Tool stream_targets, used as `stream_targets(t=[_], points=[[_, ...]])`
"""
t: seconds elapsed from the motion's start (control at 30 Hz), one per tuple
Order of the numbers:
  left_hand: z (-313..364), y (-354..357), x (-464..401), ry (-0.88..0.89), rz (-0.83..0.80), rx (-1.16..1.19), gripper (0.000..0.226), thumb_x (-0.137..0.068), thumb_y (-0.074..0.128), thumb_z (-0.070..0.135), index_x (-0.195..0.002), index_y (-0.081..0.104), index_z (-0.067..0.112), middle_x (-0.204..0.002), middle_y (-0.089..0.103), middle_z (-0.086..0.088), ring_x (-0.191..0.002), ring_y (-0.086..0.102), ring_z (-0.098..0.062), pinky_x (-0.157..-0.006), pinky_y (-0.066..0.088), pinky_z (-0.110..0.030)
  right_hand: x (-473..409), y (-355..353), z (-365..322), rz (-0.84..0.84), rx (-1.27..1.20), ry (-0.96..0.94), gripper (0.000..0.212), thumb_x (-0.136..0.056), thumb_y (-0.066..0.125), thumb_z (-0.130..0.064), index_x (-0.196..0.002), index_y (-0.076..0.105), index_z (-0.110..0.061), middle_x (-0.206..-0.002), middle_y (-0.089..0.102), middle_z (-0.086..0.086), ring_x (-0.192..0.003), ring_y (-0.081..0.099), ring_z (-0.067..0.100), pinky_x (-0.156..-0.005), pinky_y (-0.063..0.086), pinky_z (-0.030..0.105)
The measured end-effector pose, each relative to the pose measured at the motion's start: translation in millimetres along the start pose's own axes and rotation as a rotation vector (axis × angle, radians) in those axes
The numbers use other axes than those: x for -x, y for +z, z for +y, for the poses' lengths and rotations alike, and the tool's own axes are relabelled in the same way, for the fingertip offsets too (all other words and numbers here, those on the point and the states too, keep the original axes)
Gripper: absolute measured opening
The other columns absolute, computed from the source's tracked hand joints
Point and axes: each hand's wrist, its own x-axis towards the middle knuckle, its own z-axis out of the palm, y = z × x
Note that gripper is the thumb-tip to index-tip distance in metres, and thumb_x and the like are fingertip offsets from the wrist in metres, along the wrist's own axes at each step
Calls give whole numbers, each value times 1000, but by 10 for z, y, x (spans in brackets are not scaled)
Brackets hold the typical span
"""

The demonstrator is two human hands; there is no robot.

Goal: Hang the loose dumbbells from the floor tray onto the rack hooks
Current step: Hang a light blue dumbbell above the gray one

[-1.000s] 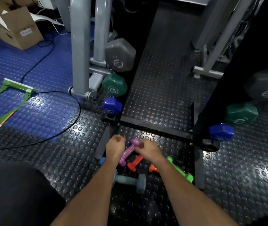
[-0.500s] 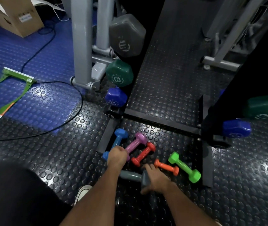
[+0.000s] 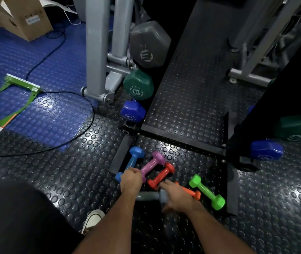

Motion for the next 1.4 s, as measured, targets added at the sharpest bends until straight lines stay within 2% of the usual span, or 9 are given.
stream_targets(t=[0.2, 0.3, 0.43, 0.6, 0.73, 0.9, 0.97, 1.2, 1.4], points=[[42, -135, 159, -164, -8, 30, 31, -95, 53, 15, -117, 69, 0, -95, 69, -15, -92, 62, -33, -74, 43, -30, -7, -621, -412, 48, 38, -122, 67, -59, 88, -40, -119, 59, -35, -107, 47, -11, -94, 53, 13, -80, 45, 29], [75, -213, 178, -295, -13, 103, 41, -92, 60, 24, -122, 67, -3, -104, 70, -18, -99, 64, -36, -79, 49, -33, 17, -877, -652, 63, 52, -153, 70, -62, 87, -48, -124, 59, -34, -109, 51, -13, -100, 53, 11, -92, 48, 33], [-1, -183, -44, -464, -84, 428, 59, -78, 60, 42, -123, 69, 5, -119, 69, -20, -102, 66, -34, -91, 56, -46, 119, -1286, -949, 163, 69, -184, 73, -56, 79, -62, -122, 58, -40, -104, 54, -10, -98, 56, 14, -87, 51, 38], [852, -705, 423, -542, -278, 1095, 32, -97, 40, 21, -113, 66, 9, -63, 67, -17, -70, 59, -32, -56, 55, -35, 348, -1888, -1410, 349, 79, -242, 70, -54, 79, -61, -118, 57, -43, -101, 52, -14, -95, 57, 14, -84, 50, 36], [1166, -941, 192, -411, -193, 1456, 29, -88, 52, 34, -102, 61, 12, -97, 63, -16, -92, 65, -36, -63, 57, -40, 565, -2302, -1726, 479, 48, -273, 73, -54, 80, -59, -121, 57, -41, -105, 54, -14, -96, 59, 12, -86, 49, 34], [1505, -1406, 340, -136, -35, 1603, 53, -94, 64, 43, -132, 58, 5, -124, 69, -15, -110, 69, -30, -78, 64, -44, 770, -2633, -1977, 670, -82, -343, 89, -60, 84, -59, -138, 53, -30, -128, 56, -15, -111, 59, 7, -96, 48, 26], [1709, -1648, 435, -72, 29, 1644, 51, -97, 65, 39, -133, 57, 4, -127, 67, -17, -108, 69, -30, -70, 62, -38, 822, -2751, -2067, 723, -108, -373, 92, -65, 85, -59, -143, 48, -29, -130, 54, -15, -115, 56, 5, -98, 45, 23], [2593, -2529, 755, 183, 92, 1392, 47, -88, 79, 30, -118, 62, -1, -102, 71, -17, -70, 71, -24, -51, 58, -34, 1097, -3176, -2252, 837, -330, -496, 84, -77, 87, -48, -149, 51, -27, -134, 53, -15, -125, 52, -1, -109, 45, 22], [3382, -2850, 836, 346, 23, 1157, 37, -83, 84, 31, -89, 62, 1, -69, 61, -7, -38, 54, -11, -35, 41, -19, 1204, -3449, -2492, 1088, -530, -477, 72, -71, 94, -30, -135, 61, -27, -121, 62, -15, -109, 62, 0, -90, 56, 18]])
